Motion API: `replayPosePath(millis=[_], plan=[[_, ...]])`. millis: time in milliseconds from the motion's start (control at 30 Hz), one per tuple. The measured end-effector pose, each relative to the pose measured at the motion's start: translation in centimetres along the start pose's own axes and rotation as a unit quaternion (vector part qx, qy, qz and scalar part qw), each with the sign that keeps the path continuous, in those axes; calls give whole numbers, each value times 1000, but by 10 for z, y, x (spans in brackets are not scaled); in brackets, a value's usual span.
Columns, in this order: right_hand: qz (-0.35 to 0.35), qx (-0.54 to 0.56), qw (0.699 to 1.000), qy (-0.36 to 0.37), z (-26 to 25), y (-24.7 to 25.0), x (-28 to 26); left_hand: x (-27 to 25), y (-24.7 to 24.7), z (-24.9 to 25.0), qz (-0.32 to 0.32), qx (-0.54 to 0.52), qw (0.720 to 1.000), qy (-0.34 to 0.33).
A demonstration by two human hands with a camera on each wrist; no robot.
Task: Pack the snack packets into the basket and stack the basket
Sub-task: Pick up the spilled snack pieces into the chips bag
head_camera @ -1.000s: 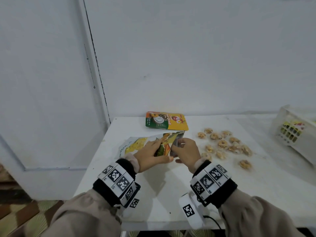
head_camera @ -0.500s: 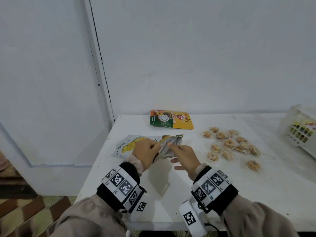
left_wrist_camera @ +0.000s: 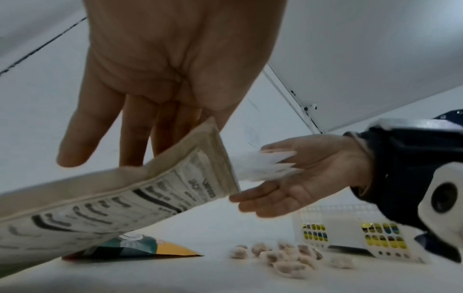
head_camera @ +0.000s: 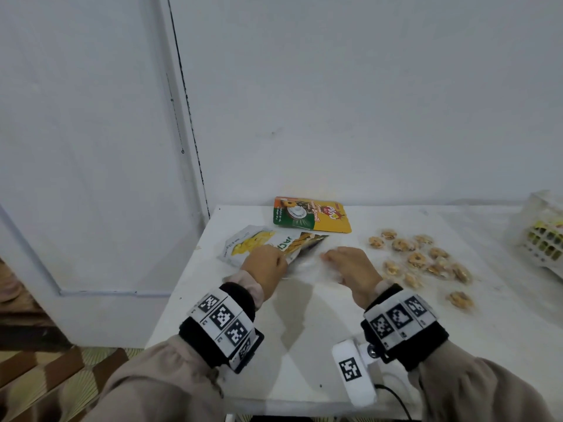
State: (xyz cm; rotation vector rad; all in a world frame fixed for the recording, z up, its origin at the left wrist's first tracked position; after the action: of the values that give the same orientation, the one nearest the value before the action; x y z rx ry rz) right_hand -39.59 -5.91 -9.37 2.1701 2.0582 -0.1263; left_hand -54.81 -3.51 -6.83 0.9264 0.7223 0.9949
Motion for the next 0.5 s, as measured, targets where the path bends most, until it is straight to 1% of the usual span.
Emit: replayPosePath(millis=[100,267,400,500], plan=[[1,71,997,33,-12,19,-4,3,11,-1,17,38,999,21],[-39,157,984,71,-21,39,-10,12,12,-2,-3,132,989,65],[-21,219,972,78,-20,56,-14,17,15,-7,-8,153,984,92],[0,229,971,73,-15,68,-17,17,23,-11,18,163,980,115]])
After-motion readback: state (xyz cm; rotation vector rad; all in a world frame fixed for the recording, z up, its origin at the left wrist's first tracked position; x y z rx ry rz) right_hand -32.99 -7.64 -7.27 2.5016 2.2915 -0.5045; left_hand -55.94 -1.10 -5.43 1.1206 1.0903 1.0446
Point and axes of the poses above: each hand's wrist, its own x-axis towards the middle knuckle, its own y-axis out of the back of the hand, z = x × y, the point moved 5 cm from there along x, towards the middle knuckle, and after that the axes turned 11 degrees about -z, right-handed, at the moved point
